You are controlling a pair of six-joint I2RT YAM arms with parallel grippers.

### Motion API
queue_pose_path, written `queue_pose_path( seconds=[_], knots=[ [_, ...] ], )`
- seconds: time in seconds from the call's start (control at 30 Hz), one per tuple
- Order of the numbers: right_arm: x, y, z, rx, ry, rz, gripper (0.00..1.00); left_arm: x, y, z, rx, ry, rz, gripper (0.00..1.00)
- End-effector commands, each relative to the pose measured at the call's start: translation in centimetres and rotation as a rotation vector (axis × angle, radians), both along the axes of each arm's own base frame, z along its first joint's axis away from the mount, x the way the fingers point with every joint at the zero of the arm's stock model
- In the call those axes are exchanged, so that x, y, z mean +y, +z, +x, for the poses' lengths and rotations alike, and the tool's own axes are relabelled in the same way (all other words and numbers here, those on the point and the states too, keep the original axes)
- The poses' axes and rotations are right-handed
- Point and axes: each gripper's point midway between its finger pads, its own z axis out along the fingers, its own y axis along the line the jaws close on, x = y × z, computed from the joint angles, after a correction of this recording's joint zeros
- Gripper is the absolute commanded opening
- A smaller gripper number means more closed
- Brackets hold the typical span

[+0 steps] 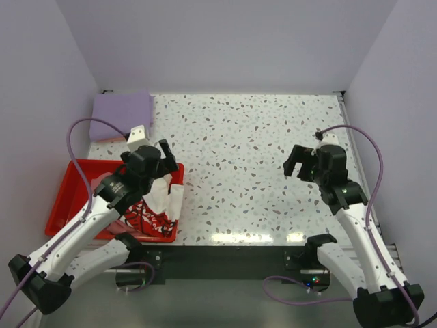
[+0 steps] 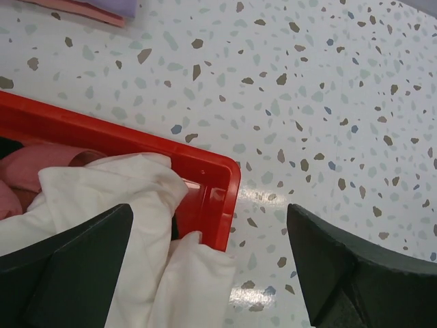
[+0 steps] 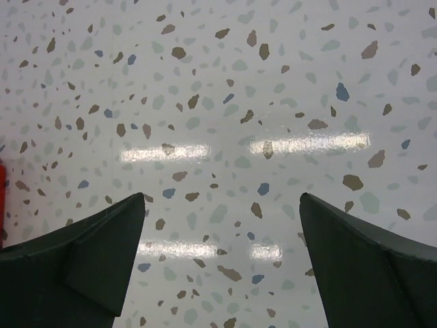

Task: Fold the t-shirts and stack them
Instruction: Grab the tshirt from the pile

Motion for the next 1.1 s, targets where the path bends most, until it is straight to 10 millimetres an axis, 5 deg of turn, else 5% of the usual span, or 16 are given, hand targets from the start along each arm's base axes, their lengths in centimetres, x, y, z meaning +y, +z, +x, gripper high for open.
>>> queue_pose_path(
  seconds=[0.0, 0.27, 0.43, 0.6, 0.77, 1.07],
  knots=[
    [0.3, 1.9, 0.8, -0.093, 0.005, 0.027, 0.99, 0.0, 1.3, -0.3, 0.027, 0.030, -0.029, 1.00],
    [0.7, -0.1, 1.0, 0.009, 0.010, 0.035, 0.99, 1.3, -1.5, -2.0, 0.189, 0.098, 0.034, 1.00],
    [1.1, -0.6, 1.3, 0.045, 0.022, 0.037, 0.99, 3.9, -4.3, -3.6, 0.307, 0.262, 0.089, 1.00],
    [1.5, -0.5, 1.1, 0.030, 0.042, 0.055, 0.99, 7.8, -6.0, -5.3, 0.386, 0.456, 0.102, 1.00],
    [1.1, -0.3, 1.1, 0.006, 0.025, 0.044, 0.99, 13.2, -5.5, -7.7, 0.419, 0.658, 0.183, 1.00],
    [0.9, -0.3, 1.0, 0.010, 0.020, 0.039, 0.99, 12.2, -7.4, -8.9, 0.560, 0.599, 0.192, 0.98]
  ],
)
